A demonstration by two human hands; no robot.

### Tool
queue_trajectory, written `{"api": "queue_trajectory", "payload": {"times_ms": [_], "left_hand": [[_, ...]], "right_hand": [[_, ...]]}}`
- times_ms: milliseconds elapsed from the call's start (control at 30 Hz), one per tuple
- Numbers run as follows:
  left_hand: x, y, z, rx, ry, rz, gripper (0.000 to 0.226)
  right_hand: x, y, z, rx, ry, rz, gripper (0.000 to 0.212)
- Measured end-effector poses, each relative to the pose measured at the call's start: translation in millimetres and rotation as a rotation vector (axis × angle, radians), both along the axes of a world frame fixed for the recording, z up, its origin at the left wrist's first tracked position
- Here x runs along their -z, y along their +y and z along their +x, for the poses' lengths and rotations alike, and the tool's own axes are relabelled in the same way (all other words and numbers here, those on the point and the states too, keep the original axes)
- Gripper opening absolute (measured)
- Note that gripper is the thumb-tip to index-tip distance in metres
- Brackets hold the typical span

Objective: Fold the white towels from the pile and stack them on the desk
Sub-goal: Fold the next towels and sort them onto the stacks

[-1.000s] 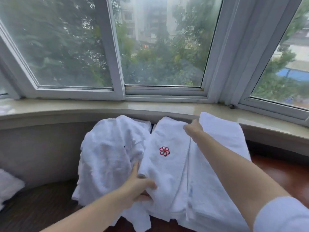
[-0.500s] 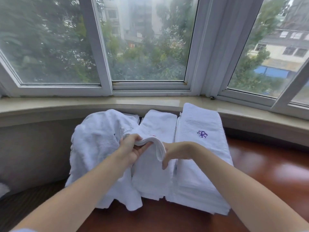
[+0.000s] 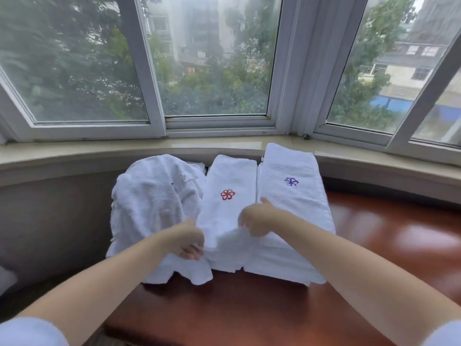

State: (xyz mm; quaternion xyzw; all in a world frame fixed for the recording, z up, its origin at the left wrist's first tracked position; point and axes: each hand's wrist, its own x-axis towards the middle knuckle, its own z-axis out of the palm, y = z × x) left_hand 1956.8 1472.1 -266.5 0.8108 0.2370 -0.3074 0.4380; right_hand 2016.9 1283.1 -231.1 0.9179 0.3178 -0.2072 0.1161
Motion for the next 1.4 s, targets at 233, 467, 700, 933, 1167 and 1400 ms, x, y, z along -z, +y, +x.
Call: {"api": "queue_trajectory", "payload": {"times_ms": [233,467,700,933,1167,1400], "left_hand": [[20,-9,-5,-0.008,-0.377,0.209,0.025],[30,-5,9,0.203,-0.508,0.506,0.033],[28,8,53,0.741,-0.639,1.202,0.038],[45,26,89,0.963,-0.341,1.277,0.056],[63,28,100,0.964,-0.230,1.259,0.054],[68,30,101,0.997,-0.235,1.238,0.055]], "right_hand": [[46,21,-38,0.031,-0.031,-0.022,0.068],[80,36,-59,0.010,-0.205,0.119,0.043],[46,59,-30,0.257,0.217,-0.006,0.009],[78,63,9,0.346,0.128,0.175,0.066],[103,67,35,0.286,0.133,0.119,0.071],[121,67,8,0.286,0.016,0.101,0.072]]}}
